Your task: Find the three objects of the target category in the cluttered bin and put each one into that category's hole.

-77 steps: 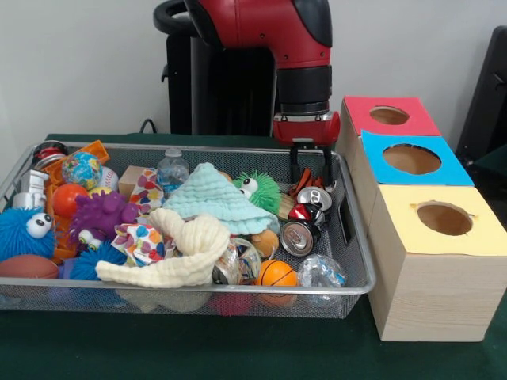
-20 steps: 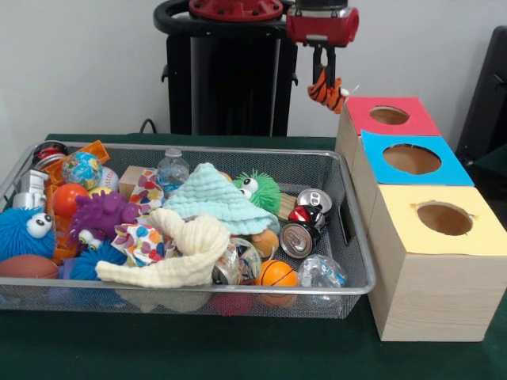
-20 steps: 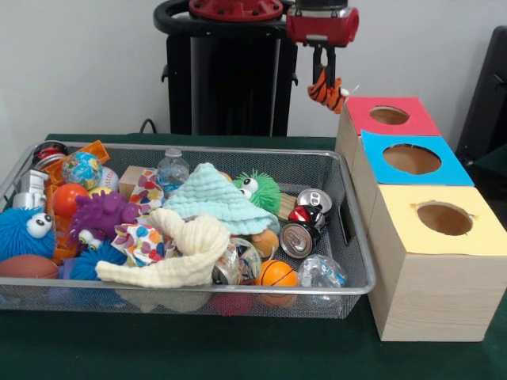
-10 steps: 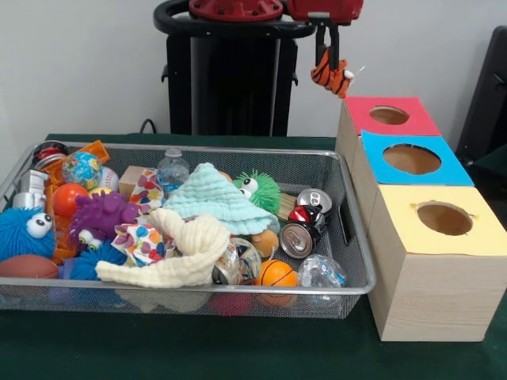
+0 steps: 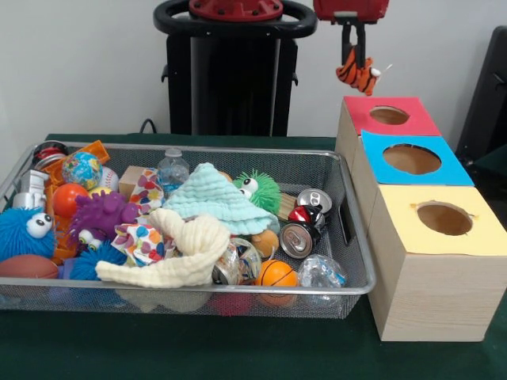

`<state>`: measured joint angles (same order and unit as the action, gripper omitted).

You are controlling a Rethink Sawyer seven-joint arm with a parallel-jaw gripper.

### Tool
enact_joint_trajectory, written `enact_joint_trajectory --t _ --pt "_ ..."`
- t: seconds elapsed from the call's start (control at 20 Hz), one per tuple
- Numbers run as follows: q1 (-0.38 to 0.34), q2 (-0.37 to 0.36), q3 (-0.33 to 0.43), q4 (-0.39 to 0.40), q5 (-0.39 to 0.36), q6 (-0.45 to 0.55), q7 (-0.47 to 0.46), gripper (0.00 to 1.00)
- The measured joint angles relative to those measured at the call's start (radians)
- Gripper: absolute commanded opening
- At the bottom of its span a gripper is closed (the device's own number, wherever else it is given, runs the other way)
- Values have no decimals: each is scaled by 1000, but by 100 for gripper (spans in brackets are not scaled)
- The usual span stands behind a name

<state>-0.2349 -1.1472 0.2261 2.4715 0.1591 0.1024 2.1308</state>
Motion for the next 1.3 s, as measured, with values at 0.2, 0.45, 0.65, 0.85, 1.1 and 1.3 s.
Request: enact_joint_trajectory --t 0.2,0.45,0.65,0.85,1.1,1.3 --pt "51 11 0 0 22 -4 4 0" --pt "123 43 0 0 53 -49 4 0" --pt "151 60 0 0 66 -74 4 0" --pt "163 90 0 0 71 -111 4 0" --pt "158 120 -1 0 72 -141 4 0" --pt "197 124 -37 0 100 -142 4 0"
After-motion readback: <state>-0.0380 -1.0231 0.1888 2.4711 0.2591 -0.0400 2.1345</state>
